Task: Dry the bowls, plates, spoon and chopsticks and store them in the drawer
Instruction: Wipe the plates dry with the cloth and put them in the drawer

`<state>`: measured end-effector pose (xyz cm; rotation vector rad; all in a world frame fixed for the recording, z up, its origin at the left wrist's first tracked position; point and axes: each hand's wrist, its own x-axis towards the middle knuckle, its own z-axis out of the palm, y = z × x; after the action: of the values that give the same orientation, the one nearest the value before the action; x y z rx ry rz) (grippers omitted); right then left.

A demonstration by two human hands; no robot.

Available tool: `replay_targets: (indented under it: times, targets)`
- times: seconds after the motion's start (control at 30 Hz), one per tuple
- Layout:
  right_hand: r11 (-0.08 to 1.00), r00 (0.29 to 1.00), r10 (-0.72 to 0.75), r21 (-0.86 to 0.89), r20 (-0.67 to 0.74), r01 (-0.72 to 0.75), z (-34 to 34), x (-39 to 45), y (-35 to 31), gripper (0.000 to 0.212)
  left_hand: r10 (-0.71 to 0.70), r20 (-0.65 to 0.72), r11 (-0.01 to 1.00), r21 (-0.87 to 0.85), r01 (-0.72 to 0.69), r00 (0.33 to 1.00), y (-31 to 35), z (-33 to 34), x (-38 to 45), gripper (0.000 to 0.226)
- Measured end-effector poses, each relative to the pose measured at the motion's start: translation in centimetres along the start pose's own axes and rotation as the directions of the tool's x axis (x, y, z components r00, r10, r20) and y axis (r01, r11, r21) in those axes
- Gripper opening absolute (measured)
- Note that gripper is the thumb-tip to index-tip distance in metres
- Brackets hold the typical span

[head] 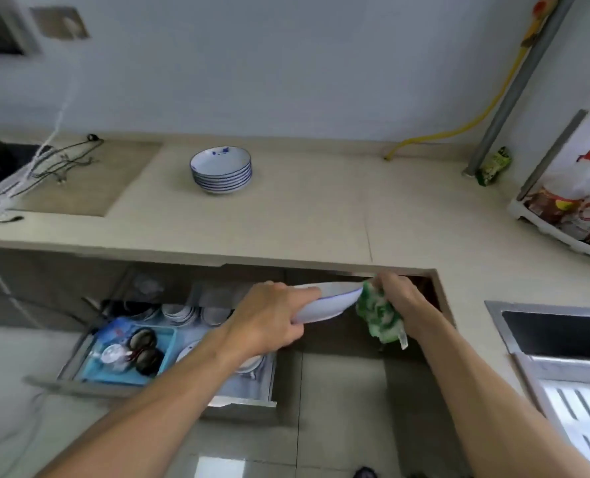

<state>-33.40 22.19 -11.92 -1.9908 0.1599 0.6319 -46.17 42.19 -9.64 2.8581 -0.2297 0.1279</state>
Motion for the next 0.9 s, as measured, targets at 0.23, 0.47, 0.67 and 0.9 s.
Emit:
replay_targets:
  times: [0.23, 0.47, 0.67, 0.9]
  targets:
    - [0.957, 0.902, 0.183, -0.281, 0.391, -0.072, 13.5, -1.3, -1.5, 0.029, 0.057, 0.075, 0.973, 0.219, -0.072, 0.996, -9.4, -0.2, -9.6, 0.03]
    - [0.957, 0.899, 0.203, -0.272, 0.388, -0.099, 25.9, 2.3, -0.8, 0.028, -0.365, 0.029, 0.931, 0.04, 0.364, 0.931, -20.7, 3.6, -14.5, 0.045]
    - [0.946, 0.902, 0.273, -0.264, 0.336, -0.188, 35.4, 7.1, 2.6, 0.034, -0.655, 0.515, 0.299, -0.496, 0.815, 0.554, -30.1, 8.0, -17.1, 0.102]
    - [0.913, 0.895, 0.331, -0.341, 0.298, -0.225, 45.3, 12.8, 6.4, 0.02, -0.77, 0.507, 0.098, -0.505, 0.857, 0.387, -40.4, 16.4, -18.0, 0.046]
